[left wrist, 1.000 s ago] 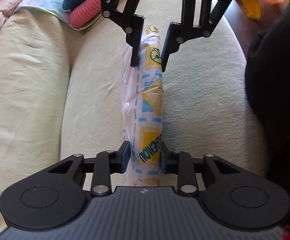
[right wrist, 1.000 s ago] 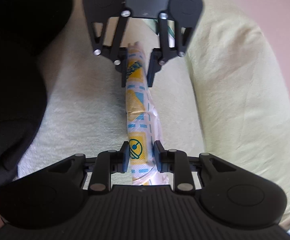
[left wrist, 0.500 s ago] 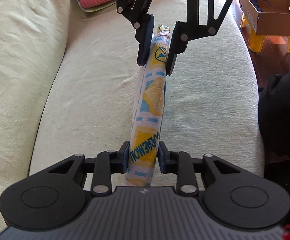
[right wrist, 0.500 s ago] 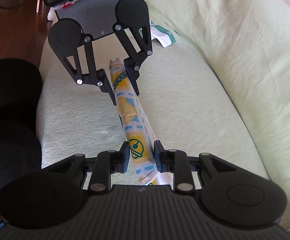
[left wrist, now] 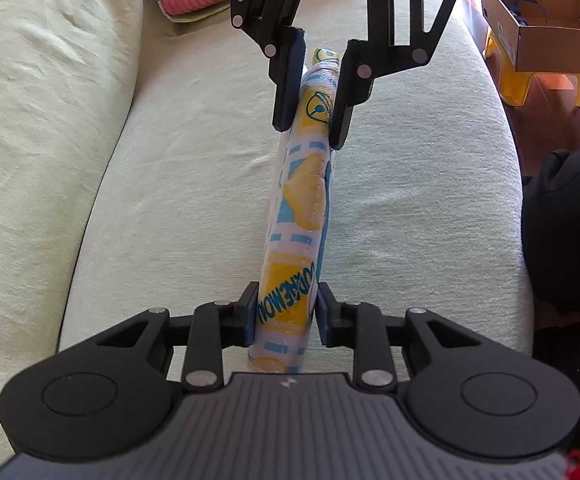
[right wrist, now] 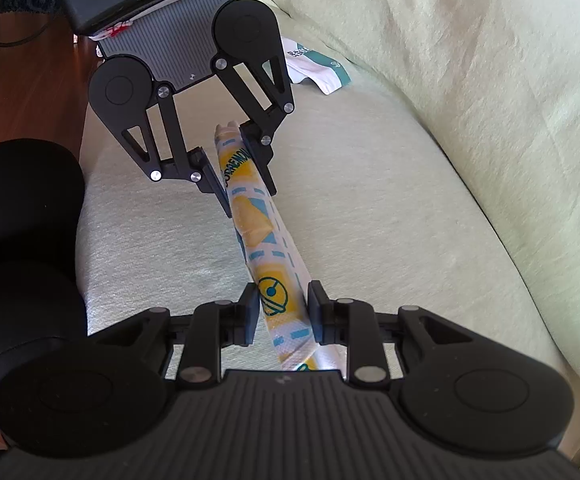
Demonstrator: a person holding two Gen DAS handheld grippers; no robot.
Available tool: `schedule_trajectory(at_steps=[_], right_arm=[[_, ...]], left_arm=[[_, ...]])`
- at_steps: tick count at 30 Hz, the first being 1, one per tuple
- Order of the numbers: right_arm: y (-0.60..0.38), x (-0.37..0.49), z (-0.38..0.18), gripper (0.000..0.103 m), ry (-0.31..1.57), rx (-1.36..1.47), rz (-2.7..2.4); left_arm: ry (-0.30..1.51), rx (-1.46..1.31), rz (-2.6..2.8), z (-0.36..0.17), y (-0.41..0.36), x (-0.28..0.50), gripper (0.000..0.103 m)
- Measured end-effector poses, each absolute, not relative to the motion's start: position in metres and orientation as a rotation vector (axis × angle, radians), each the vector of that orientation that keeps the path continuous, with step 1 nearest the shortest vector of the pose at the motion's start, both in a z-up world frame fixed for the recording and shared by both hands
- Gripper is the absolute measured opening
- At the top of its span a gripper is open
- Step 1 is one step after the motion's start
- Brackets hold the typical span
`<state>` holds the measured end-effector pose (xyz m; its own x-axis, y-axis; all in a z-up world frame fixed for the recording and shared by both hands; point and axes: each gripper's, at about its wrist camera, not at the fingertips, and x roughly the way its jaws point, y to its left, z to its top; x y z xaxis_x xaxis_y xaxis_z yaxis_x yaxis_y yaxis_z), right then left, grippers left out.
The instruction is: Fold shopping bag
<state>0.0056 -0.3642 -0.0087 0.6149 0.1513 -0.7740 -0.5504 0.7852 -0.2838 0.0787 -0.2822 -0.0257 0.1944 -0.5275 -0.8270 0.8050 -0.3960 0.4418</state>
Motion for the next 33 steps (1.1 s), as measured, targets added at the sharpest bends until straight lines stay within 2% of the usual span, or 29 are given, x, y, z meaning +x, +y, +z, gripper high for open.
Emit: schedule_trajectory(at_steps=[6, 11, 14, 20, 23, 28, 29, 30, 33], right_arm=[[-0.362, 0.004, -0.009, 0.024, 0.808, -0.56, 0.422], [-0.343, -0.003, -0.026, 0.026, 0.756, -0.732, 0.405], [-0.355, 0.006, -0.023, 0.026, 0.772, -0.632, 0.423], [-0.394, 0.049, -0.01, 0.026, 0.848, -0.412, 0.494], [-0.411, 0.077, -0.007, 0.026, 0.86, -0.323, 0.513], [-0.437, 0.125, -0.011, 0.025, 0.924, -0.215, 0.539], [-0.445, 0.132, -0.012, 0.025, 0.934, -0.182, 0.542], [-0.452, 0.14, -0.014, 0.026, 0.946, -0.148, 0.547], [-0.473, 0.163, -0.022, 0.027, 0.989, -0.051, 0.585]], left_arm=[[0.31, 1.317, -1.458, -0.029, -0.298, 0.067, 0.033], [0.309, 1.319, -1.462, -0.03, -0.297, 0.066, 0.033], [0.309, 1.311, -1.463, -0.03, -0.296, 0.071, 0.035], [0.287, 1.286, -1.391, -0.028, -0.302, 0.093, 0.051], [0.264, 1.28, -1.332, -0.024, -0.301, 0.107, 0.052], [0.228, 1.234, -1.249, -0.006, -0.285, 0.137, 0.04], [0.224, 1.221, -1.245, -0.002, -0.282, 0.142, 0.022], [0.214, 1.204, -1.254, 0.002, -0.278, 0.147, 0.013], [0.196, 1.18, -1.3, 0.0, -0.282, 0.155, 0.013]])
